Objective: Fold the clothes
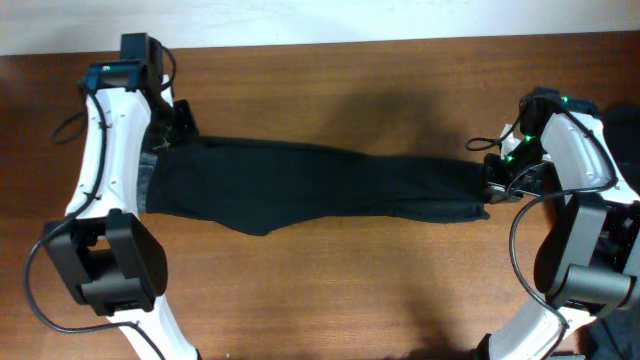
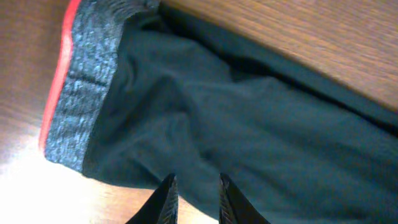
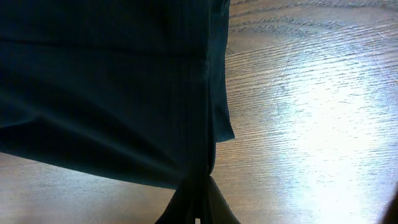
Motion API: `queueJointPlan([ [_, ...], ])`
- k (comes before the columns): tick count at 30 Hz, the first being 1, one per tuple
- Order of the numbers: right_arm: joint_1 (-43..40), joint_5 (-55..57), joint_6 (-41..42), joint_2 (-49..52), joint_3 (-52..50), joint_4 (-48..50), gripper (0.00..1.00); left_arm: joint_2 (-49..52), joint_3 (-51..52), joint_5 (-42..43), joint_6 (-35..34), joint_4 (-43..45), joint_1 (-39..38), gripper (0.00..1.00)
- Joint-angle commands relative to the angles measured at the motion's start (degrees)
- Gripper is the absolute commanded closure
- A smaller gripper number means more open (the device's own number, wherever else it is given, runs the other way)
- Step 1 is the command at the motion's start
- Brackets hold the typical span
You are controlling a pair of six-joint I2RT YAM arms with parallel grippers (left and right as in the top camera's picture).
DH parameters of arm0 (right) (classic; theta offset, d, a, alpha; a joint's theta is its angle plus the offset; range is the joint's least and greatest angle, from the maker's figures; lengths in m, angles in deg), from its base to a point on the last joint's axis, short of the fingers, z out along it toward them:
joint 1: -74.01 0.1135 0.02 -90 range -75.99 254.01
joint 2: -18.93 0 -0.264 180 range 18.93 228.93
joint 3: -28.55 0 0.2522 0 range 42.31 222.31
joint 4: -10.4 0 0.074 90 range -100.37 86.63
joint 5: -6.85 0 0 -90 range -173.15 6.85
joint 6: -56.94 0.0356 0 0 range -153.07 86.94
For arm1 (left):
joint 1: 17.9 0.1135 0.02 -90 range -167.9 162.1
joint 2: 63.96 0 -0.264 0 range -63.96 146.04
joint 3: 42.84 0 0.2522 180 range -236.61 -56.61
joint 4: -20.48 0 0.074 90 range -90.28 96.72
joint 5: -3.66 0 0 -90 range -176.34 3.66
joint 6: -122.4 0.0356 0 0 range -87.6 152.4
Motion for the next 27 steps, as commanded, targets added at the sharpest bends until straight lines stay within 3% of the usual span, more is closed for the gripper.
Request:
queueJointPlan([
  [1,-0.4,1.4,0.3,-1.1,-0.5,0.0,0.96,-0.3,0.5,1.2,-0.8,-0.3,-0.1,0.79],
  [12,-0.3,-0.2,1.1,-1.1,-0.5,-1.0,0.96,-0.3,1.4,1.9,-0.8,-0.7,-0.2,0.84],
  [16,-0.3,-1.2,1.1,-1.1,-0.5,-1.6,0.96,0.0,4.7,-1.3,-1.8,3.3,-0.1,0.94],
  [19,-0.3,-1.2,1.1,-1.1,-0.5,-2.5,0.96,0.2,7.9,-5.5,-4.3,7.0,0.5,0.94],
  [27,-0.3,-1.2,1.8,-1.1,-0.5,-4.6,0.96,1.2,14.3,-5.5,-4.4,16.7,3.4,0.98],
])
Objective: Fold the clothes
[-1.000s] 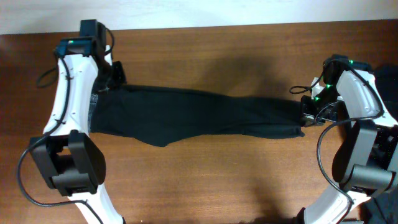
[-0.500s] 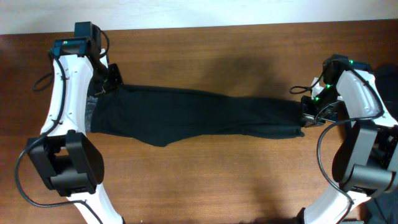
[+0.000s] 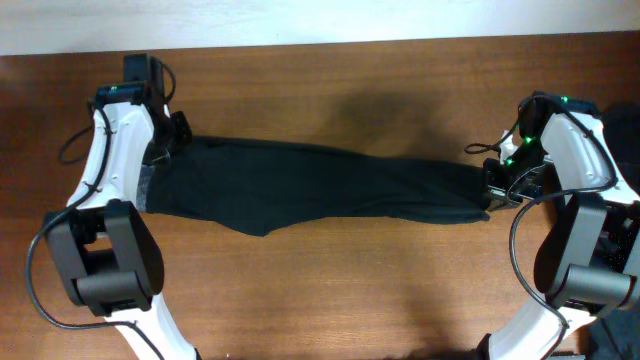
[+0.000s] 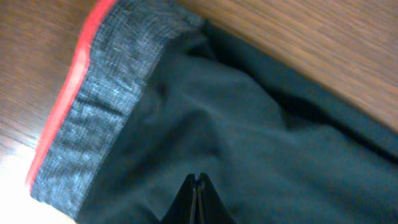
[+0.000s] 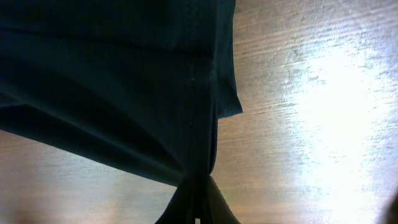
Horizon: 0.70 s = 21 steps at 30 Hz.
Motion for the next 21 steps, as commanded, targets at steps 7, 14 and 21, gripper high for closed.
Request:
queueJointPlan([
  [7,-0.3,3.1,1.6,-1.1,-0.8,0.8,0.96,2.6,7.6,-1.4,-0.9,9.8,2.2,0.97],
  [14,-0.3,5.1,1.6,-1.1,-2.8,3.8,0.96,6.1,7.8,-1.3,-0.9,13.2,2.2,0.97],
  [21,-0.4,12.2,5.3,-1.1,-7.5,10.1,0.96,6.4,7.8,-1.3,-0.9,14.0,2.2,0.96],
])
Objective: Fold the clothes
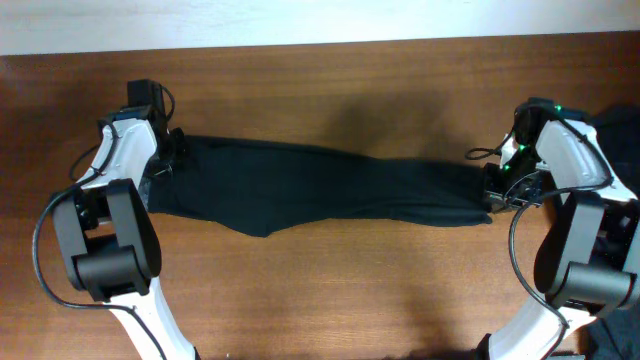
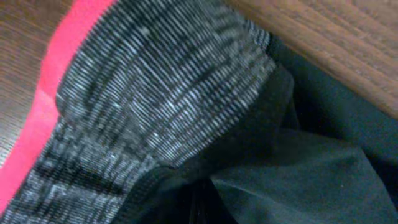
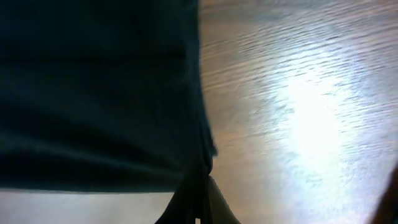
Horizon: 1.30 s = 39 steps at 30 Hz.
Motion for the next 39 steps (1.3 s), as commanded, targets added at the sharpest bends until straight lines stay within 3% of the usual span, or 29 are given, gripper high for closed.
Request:
queueJointPlan([
  [1,-0.4,5.7,3.5,-1.1,-2.5,1.8,0.96,0.8,0.2,-0.7,-0.5,0.2,0.2,0.96],
  [8,-0.4,5.7,3.9,-1.1,-7.3,7.7,0.95,0.8,0.2,-0.7,-0.3,0.5,0.2,0.96],
  [11,-0.4,5.7,3.9,-1.1,-7.9,8.7,0.83,0.8,0.2,-0.7,-0.3,0.6,0.2,0.96],
  [12,-0.4,5.4,4.1,-1.1,-7.9,8.7,0.72,0.8,0.2,-0.7,-0.3,0.6,0.2,0.96],
  [13,-0.4,4.9,4.2,-1.1,-7.7,8.5,0.52,0.8,0.2,-0.7,-0.3,0.6,0.2,0.96],
  [14,-0.4,4.8,4.5,-1.1,-7.3,8.1,0.46,0.7,0.2,-0.6,-0.3,0.8,0.2,0.96],
  [21,-0.4,2.2,4.5,-1.7,2.0,2.6,0.22,0.5,-6.7,0.0,-0.3,-4.1,0.2,0.92],
  [27,-0.4,2.2,1.6,-1.7,9.1,-3.1,0.18,-0.5,-17.4,0.0,-0.3,-15.1,0.2,0.91],
  [30,-0.4,2.3,-0.7,-1.6,8.5,-3.0,0.3,-0.9,-21.9,0.0,-0.3,-21.0,0.2,0.9],
  [39,-0.4,1.5,-1.7,-1.2,1.2,7.9,0.33,-1.5,-24.4,8.4,4.7,-28.2,2.4,0.9],
])
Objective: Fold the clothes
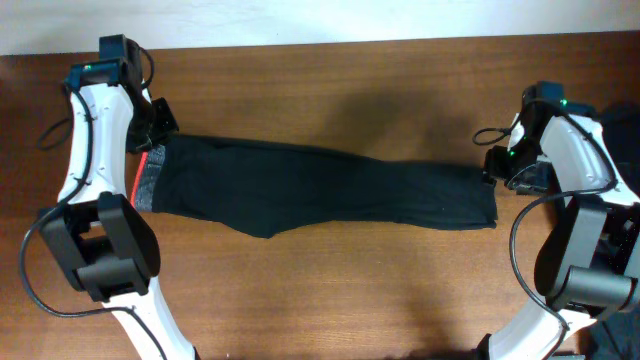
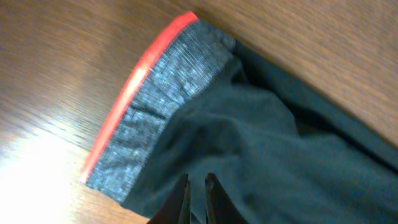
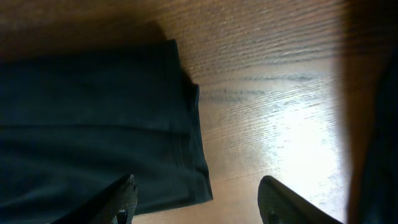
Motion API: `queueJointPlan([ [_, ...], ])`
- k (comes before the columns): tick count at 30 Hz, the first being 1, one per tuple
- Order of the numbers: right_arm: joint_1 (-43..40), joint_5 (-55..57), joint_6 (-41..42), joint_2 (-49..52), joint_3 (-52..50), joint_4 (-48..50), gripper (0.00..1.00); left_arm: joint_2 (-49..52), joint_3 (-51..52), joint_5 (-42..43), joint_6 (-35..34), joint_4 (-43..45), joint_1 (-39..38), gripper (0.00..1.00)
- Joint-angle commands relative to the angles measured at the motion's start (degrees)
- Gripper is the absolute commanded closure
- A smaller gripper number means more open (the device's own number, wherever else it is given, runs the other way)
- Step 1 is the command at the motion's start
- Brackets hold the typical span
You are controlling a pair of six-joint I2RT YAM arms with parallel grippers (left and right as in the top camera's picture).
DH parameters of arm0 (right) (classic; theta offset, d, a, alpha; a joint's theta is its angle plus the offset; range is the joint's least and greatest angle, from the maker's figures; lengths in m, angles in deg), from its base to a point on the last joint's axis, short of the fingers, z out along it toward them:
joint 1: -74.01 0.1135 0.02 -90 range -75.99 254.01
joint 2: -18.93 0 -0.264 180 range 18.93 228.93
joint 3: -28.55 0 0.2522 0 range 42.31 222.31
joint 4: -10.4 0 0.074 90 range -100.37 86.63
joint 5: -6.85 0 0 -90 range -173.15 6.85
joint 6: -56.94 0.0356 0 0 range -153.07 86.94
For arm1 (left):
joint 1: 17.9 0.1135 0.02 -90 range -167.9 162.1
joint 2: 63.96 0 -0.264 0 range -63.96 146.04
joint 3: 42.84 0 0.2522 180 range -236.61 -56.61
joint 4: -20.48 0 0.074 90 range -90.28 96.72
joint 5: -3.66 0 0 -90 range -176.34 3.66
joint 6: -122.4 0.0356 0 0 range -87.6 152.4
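Black pants [image 1: 320, 185] lie stretched flat across the wooden table, left to right. Their grey waistband with a red edge [image 1: 146, 180] [image 2: 168, 106] is at the left, the leg cuffs [image 1: 482, 205] [image 3: 186, 155] at the right. My left gripper [image 1: 160, 122] [image 2: 196, 186] hovers over the waist's far corner, its fingers a narrow gap apart with nothing between them. My right gripper [image 1: 497, 165] [image 3: 196, 183] hangs above the far cuff corner, fingers spread wide and empty.
Bare brown table [image 1: 330, 290] surrounds the pants on all sides. A pale wall strip [image 1: 320, 20] runs along the far table edge. A dark bundle [image 1: 622, 250] [image 3: 376, 149] sits at the right edge beside the right arm.
Both grippers have let go of the pants and stand higher. The left moved off the waistband's far corner, the right off the cuff. The red waistband edge now shows flat.
First my left gripper was open over the waist and the right was shut on the cuff. Then the left was shut on cloth near the waistband, later on its far corner, with the right still holding. Now both are open and the pants lie stretched out.
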Motion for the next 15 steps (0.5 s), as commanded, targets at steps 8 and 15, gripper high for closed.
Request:
queueJointPlan([
  [8,-0.4,-2.3,-1.1,-0.4,-8.3,9.5,0.33,-1.5,-0.9,9.9,3.4,-1.5,7.9,0.9],
  [15,-0.4,-6.9,-2.9,-0.4,-16.2,19.3,0.34,-1.5,-0.9,12.0,3.7,-1.4,13.2,0.88],
])
